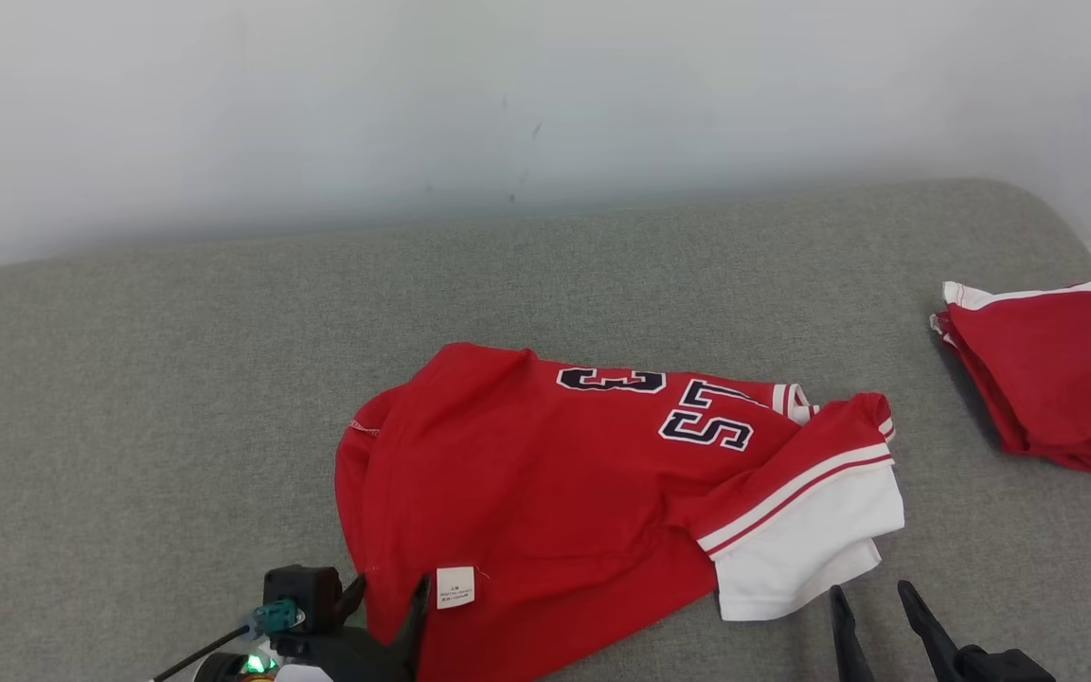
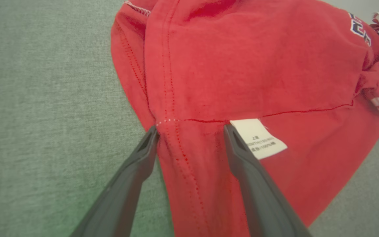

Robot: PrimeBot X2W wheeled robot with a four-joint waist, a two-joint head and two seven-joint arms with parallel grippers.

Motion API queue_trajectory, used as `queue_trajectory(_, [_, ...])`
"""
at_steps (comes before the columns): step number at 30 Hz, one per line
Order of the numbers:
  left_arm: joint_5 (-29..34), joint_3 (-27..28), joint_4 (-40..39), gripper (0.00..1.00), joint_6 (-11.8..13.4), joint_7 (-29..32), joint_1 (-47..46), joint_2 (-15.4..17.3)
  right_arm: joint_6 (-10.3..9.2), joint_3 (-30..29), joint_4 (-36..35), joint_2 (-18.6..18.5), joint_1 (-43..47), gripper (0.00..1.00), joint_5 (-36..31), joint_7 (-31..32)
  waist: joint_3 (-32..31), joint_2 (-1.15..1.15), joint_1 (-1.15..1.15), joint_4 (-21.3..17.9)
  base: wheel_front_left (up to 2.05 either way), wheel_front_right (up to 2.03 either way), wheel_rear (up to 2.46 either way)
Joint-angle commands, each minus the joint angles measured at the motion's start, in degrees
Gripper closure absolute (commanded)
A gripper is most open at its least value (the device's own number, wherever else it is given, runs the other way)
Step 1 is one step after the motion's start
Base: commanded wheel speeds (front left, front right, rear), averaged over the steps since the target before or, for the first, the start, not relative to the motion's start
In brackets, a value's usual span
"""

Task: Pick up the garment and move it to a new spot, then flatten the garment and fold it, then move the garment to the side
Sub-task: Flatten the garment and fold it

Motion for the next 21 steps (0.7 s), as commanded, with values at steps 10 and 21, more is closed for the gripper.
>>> queue_trajectory(10, [-1.71,-3.69,-2.29,0.09,0.04,-1.64,-1.18,0.69,-0.16,0.01,0.25,-0.18,-0.66,0.0,0.48,-0.45,0.23,-0.01,-0.01,0.68,0.0,0.0,0.0])
queue_trajectory(21, [-1.76,-3.9,-0.43,1.0,0.86,-1.3,-3.42,1.7,-0.16,0.52,0.29,-0.23,-1.75,0.0,0.47,0.42,1.74,-0.01,-0.01,0.02,0.0,0.0,0.0])
